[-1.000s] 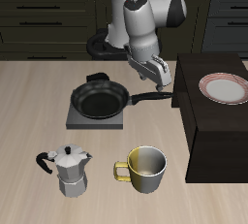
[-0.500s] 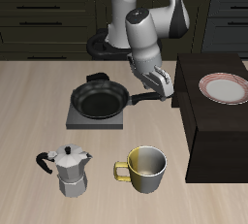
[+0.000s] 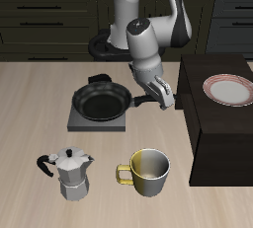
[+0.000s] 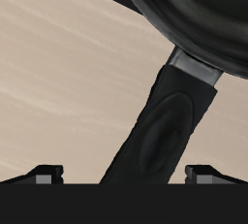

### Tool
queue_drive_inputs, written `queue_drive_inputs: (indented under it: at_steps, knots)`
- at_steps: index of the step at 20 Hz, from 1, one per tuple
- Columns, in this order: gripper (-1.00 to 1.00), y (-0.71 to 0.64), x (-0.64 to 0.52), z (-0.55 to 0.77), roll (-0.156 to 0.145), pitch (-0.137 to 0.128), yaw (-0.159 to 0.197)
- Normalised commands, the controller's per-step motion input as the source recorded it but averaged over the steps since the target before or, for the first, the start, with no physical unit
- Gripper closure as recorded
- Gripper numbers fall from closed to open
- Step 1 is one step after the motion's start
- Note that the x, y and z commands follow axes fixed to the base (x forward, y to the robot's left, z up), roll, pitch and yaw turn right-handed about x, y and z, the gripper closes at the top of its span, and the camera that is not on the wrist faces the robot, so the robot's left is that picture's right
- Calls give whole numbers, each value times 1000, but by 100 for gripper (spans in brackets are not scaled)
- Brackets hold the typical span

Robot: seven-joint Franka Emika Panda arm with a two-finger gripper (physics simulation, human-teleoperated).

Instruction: Place the frying pan on the top layer of the shelf and place the moka pot on the stove

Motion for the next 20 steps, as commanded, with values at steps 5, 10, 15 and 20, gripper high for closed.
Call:
queue_drive_inputs:
  at_steps: [5,10,15,20]
  knots:
    - [100,-104,-7,-318,1,38,-38]
    - [100,-46,-21,-6,35,0,-10]
    - [100,-333,-13,212,-52,-36,39]
    - [100,-210,-2,205,-59,-25,87]
